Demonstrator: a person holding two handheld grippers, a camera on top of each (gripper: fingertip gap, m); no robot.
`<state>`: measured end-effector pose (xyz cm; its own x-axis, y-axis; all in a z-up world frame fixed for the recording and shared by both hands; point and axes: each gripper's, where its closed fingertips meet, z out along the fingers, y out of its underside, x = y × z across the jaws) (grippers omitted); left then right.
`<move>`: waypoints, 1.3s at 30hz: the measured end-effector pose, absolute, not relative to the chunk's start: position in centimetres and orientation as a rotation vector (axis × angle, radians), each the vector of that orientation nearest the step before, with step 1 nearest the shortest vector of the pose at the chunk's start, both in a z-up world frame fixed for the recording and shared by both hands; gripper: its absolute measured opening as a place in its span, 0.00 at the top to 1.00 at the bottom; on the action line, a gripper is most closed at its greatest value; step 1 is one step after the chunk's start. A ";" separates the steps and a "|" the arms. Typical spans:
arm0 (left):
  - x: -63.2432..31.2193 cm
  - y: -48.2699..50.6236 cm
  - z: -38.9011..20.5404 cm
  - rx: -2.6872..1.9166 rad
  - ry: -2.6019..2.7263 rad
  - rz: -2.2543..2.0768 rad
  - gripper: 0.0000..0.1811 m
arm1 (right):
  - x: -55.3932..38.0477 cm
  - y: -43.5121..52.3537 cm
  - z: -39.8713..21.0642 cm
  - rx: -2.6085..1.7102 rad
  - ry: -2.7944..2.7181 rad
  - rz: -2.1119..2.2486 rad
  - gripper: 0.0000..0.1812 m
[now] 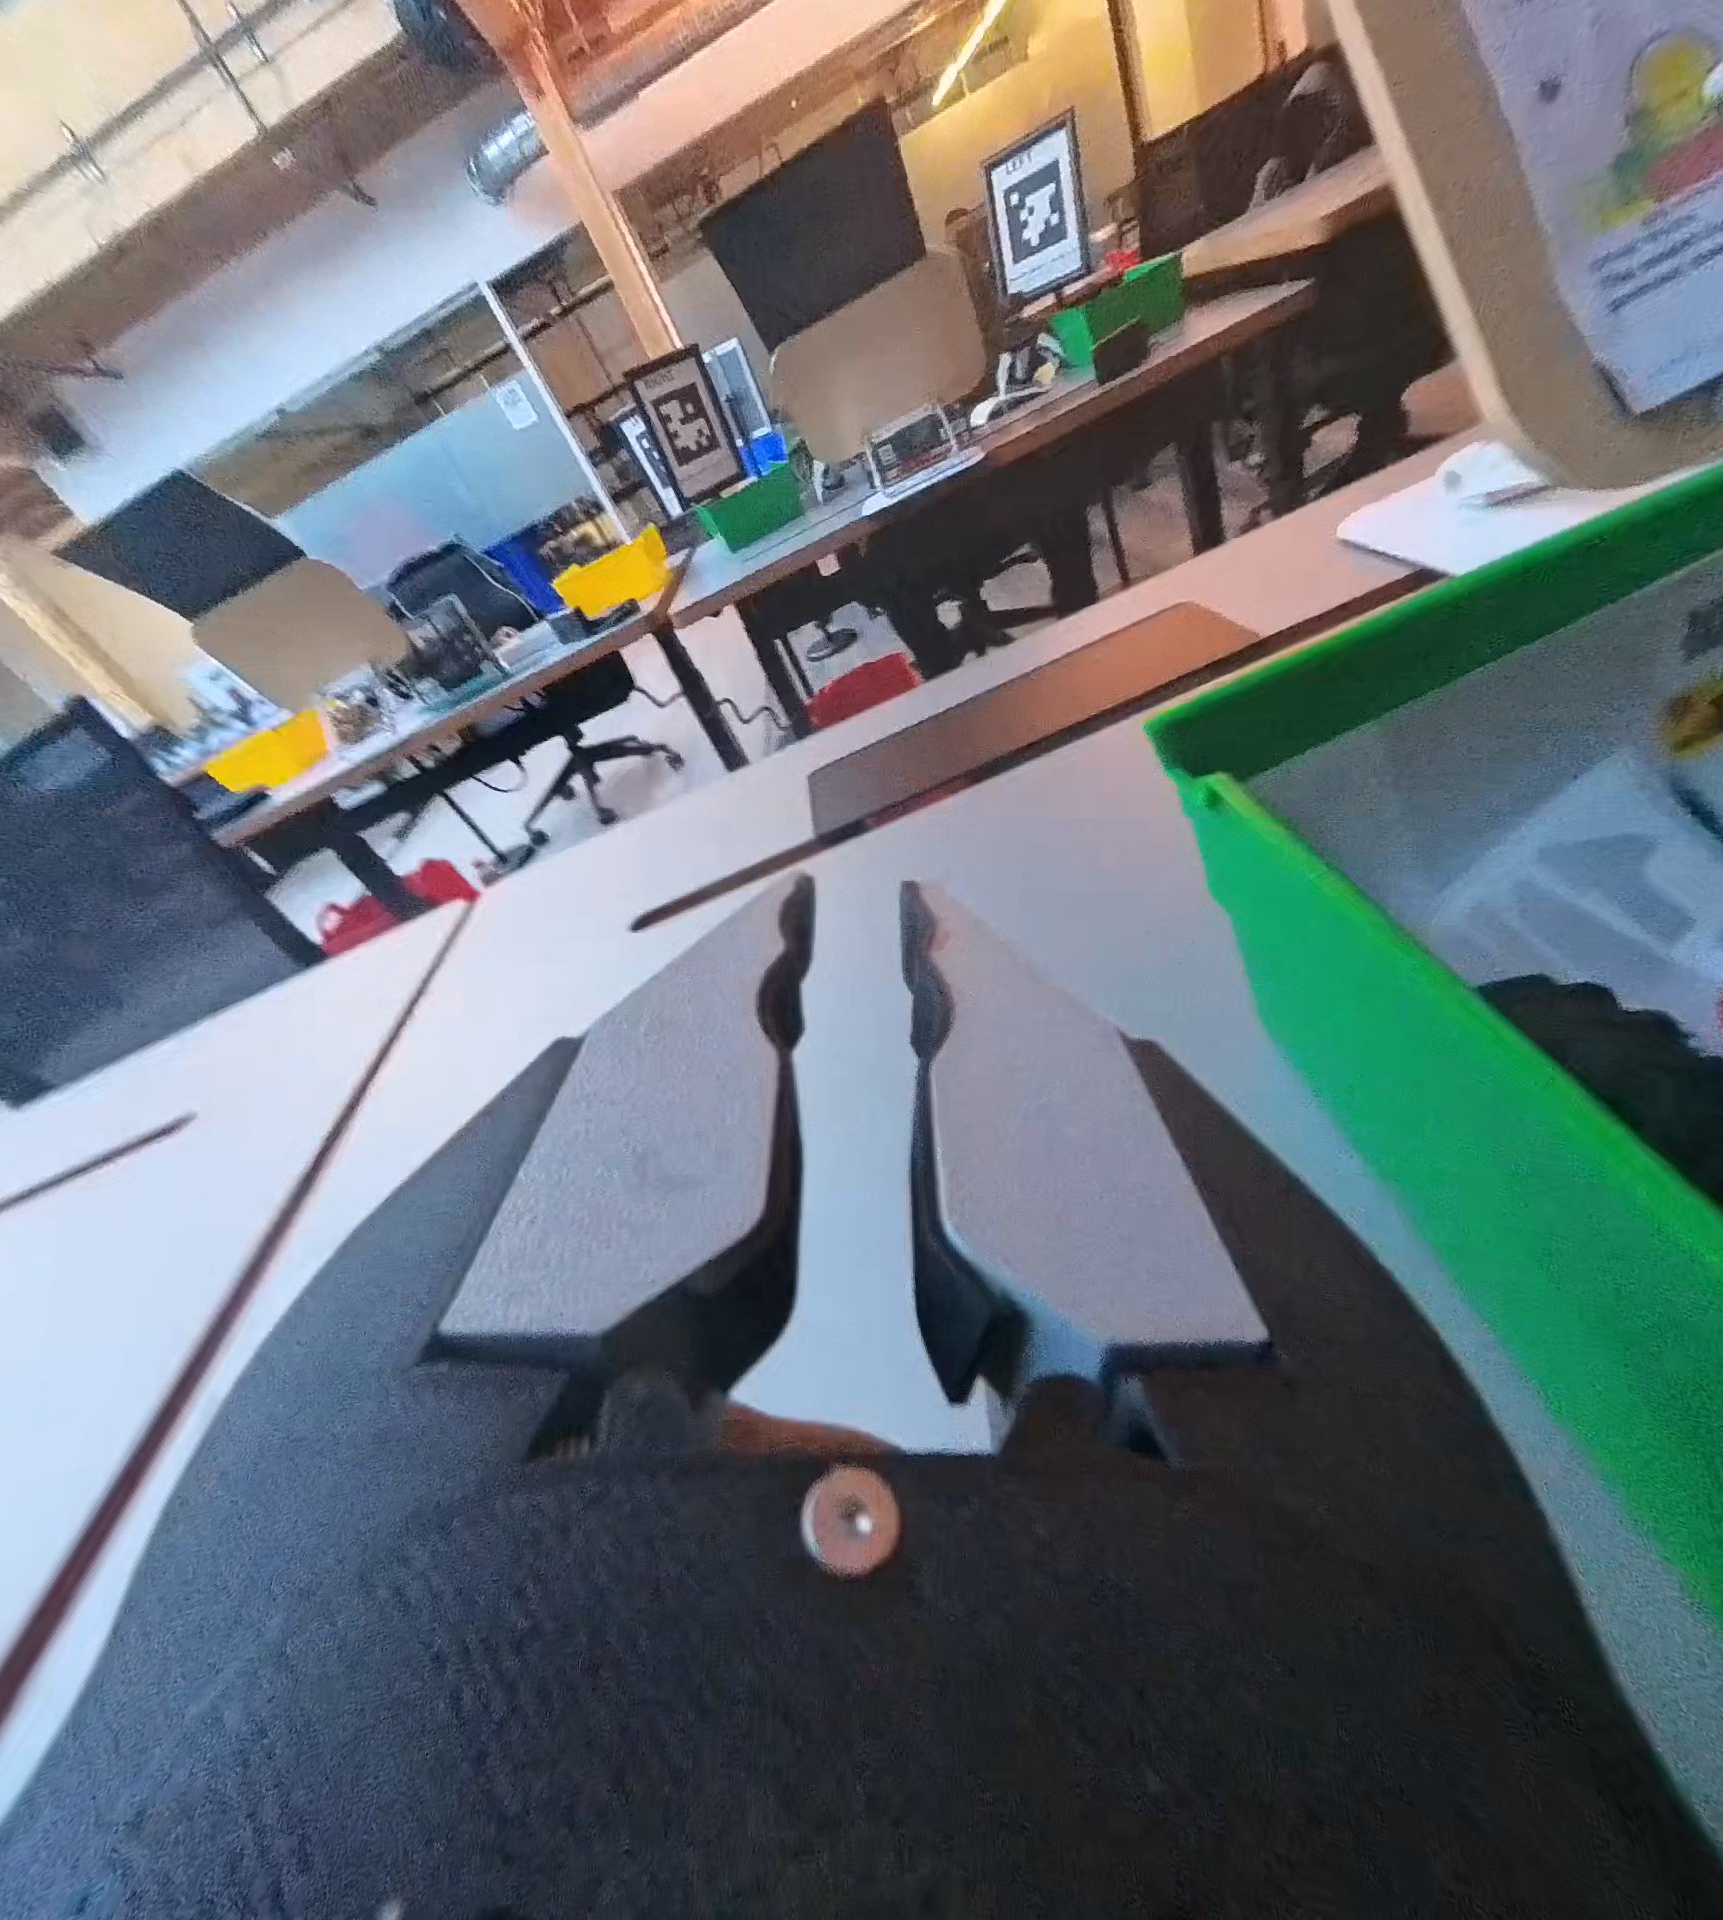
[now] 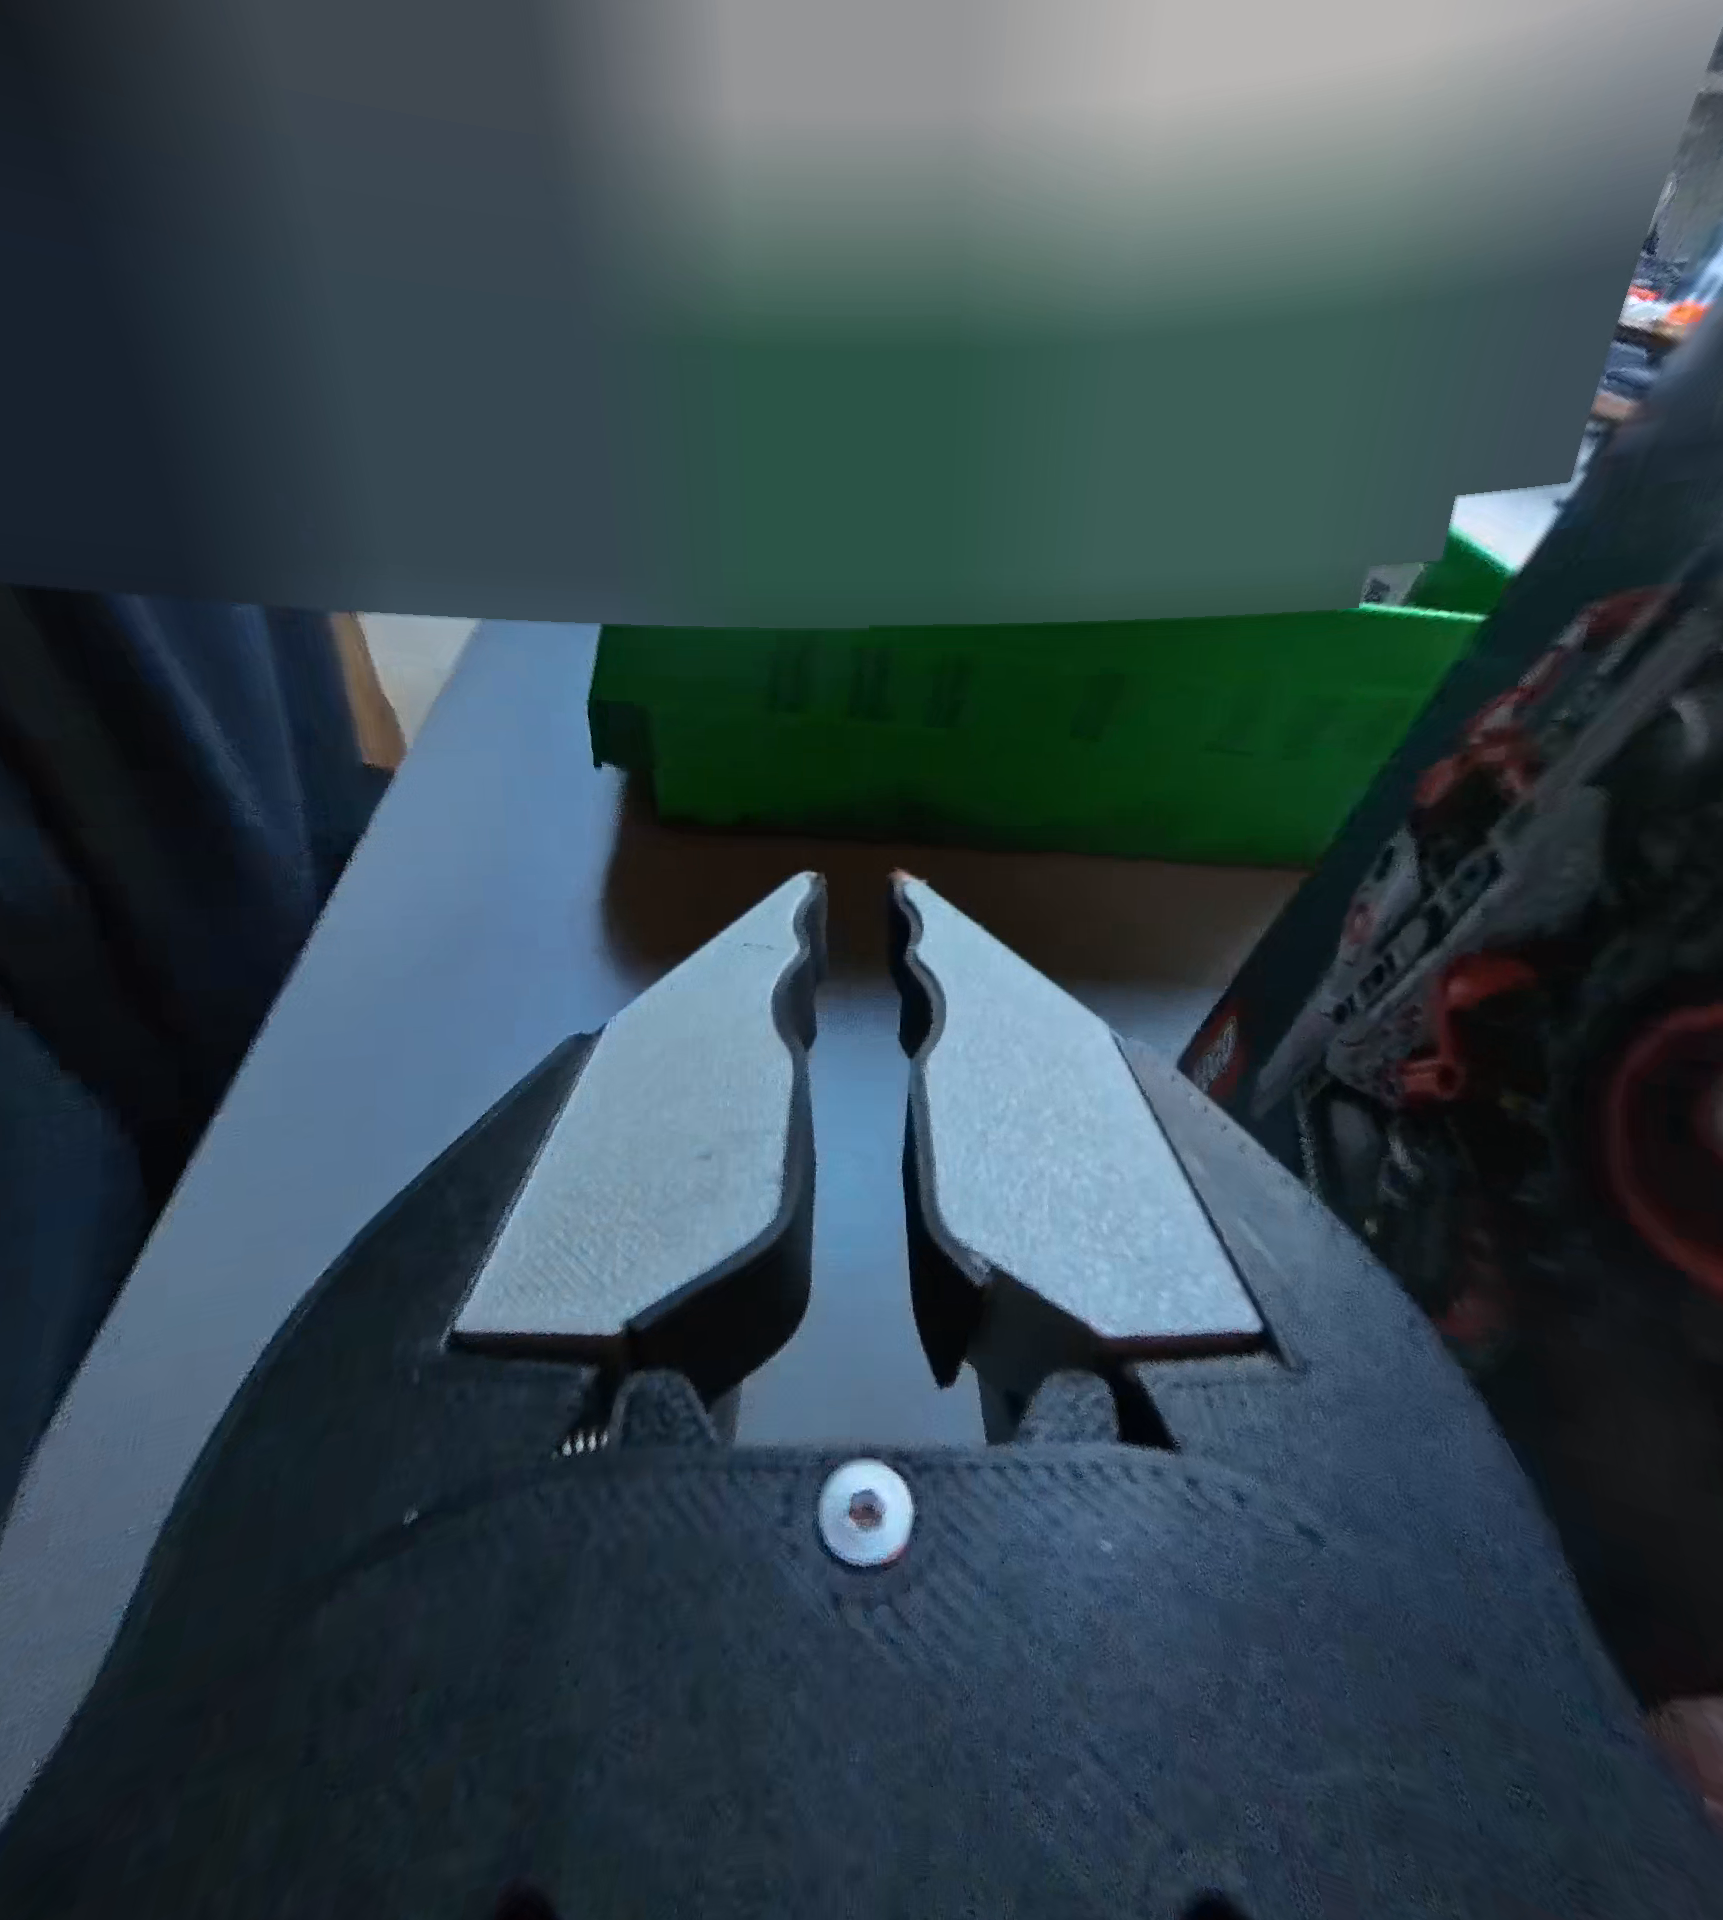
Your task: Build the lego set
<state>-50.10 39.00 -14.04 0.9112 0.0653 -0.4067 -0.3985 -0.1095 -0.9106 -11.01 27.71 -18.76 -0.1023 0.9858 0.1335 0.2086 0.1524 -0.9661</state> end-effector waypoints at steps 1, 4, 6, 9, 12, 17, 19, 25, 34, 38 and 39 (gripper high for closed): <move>-49.8 39.1 -14.7 -1.661 0.224 0.310 0.93 | -10.8 27.8 -18.3 -1.208 -1.476 1.106 0.96; -49.8 39.4 -15.9 -1.710 0.207 0.265 0.91 | -10.3 27.9 -17.7 -1.190 -1.437 1.152 0.95; -50.2 39.2 -16.5 -1.714 0.259 0.379 0.92 | -10.2 27.6 -17.6 -1.162 -1.443 1.115 0.95; -50.3 39.4 -17.5 -1.742 0.300 0.452 0.92 | -10.2 27.2 -18.1 -1.146 -1.481 1.061 0.96; -50.8 39.7 -18.2 -1.765 0.279 0.438 0.93 | -10.2 27.5 -18.6 -1.163 -1.510 1.033 0.98; -51.4 40.2 -18.4 -1.770 0.267 0.426 0.94 | -10.1 28.8 -18.3 -1.191 -1.464 1.062 1.00; -51.4 40.1 -18.3 -1.766 0.265 0.422 0.94 | -10.1 29.3 -18.2 -1.224 -1.439 1.087 1.00; -51.4 39.9 -17.7 -1.746 0.264 0.436 0.95 | -10.1 30.5 -18.1 -1.272 -1.371 1.041 1.00; -49.2 37.6 -10.5 -1.635 0.277 0.234 0.93 | -9.8 30.9 -17.7 -1.250 -1.320 0.976 1.00; -42.9 36.6 -9.0 -1.806 0.549 0.180 0.89 | -10.0 31.0 -17.9 -1.277 -1.330 1.007 0.99; -41.2 36.5 -9.4 -1.882 0.627 0.197 0.87 | -10.1 30.8 -18.0 -1.272 -1.345 1.001 0.99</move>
